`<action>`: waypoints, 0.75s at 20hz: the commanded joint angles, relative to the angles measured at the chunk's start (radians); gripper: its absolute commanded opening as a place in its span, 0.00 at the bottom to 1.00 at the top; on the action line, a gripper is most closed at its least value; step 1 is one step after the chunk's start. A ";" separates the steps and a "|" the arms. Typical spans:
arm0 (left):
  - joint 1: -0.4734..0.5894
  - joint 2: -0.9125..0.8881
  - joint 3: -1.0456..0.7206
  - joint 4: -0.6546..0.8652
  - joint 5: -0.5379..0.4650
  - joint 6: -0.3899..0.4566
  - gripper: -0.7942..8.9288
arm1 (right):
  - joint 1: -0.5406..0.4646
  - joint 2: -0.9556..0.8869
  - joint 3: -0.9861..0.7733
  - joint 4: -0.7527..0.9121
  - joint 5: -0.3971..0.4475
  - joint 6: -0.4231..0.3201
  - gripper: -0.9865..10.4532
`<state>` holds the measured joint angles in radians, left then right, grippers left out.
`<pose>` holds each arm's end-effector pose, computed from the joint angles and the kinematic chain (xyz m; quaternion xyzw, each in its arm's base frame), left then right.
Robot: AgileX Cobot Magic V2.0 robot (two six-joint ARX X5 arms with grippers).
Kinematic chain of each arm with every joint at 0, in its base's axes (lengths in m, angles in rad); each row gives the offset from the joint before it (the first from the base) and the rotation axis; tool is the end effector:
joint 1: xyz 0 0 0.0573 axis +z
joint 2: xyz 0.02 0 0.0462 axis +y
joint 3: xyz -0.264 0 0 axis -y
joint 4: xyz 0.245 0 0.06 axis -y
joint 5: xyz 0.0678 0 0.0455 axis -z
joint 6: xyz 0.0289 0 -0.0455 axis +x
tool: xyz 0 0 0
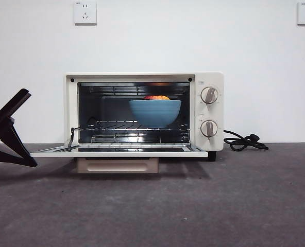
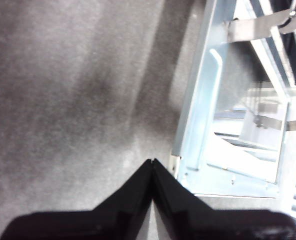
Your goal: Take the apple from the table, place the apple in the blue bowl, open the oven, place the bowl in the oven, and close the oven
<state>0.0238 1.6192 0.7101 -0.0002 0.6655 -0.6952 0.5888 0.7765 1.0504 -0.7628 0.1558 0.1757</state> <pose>0.2866 -0.0110 0.1393 -0.4299 0.4851 -0.1256 0.7510 0.1159 0.0720 0.3673 -0.0046 0.2429 0.1878 0.9517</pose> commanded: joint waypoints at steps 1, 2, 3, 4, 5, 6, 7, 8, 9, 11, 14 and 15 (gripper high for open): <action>-0.002 0.005 -0.007 0.048 0.053 -0.018 0.07 | 0.000 -0.001 -0.012 0.004 -0.003 0.019 0.08; -0.002 0.005 -0.007 0.055 0.061 -0.019 0.07 | 0.000 -0.001 -0.012 0.004 -0.003 0.024 0.08; -0.002 0.004 -0.007 0.061 0.069 -0.021 0.07 | 0.000 -0.001 -0.012 0.005 -0.003 0.030 0.08; -0.002 0.004 -0.007 0.066 0.074 -0.021 0.07 | 0.000 -0.001 -0.012 0.006 -0.003 0.033 0.08; -0.002 0.004 -0.007 0.069 0.076 -0.021 0.07 | 0.000 -0.001 -0.012 0.007 -0.003 0.035 0.08; -0.002 0.004 -0.007 0.070 0.079 -0.027 0.07 | 0.000 -0.001 -0.012 0.008 -0.003 0.037 0.08; -0.002 0.004 -0.007 0.073 0.087 -0.035 0.07 | 0.000 -0.001 -0.012 0.008 -0.003 0.042 0.08; -0.002 0.004 -0.007 0.080 0.100 -0.040 0.07 | 0.000 -0.001 -0.012 0.008 -0.003 0.044 0.08; -0.002 0.004 -0.007 0.093 0.117 -0.048 0.07 | 0.000 -0.001 -0.012 0.008 -0.003 0.044 0.08; -0.002 0.003 -0.006 0.125 0.149 -0.070 0.07 | 0.000 -0.001 -0.012 0.008 -0.003 0.044 0.08; -0.002 -0.003 -0.005 0.179 0.169 -0.117 0.07 | 0.000 -0.001 -0.012 0.008 -0.003 0.058 0.08; -0.002 -0.005 -0.002 0.195 0.175 -0.132 0.07 | 0.000 -0.001 -0.012 0.008 -0.003 0.059 0.08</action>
<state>0.0296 1.6207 0.7067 0.1707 0.8162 -0.7925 0.5888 0.7765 1.0504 -0.7624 0.1558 0.2188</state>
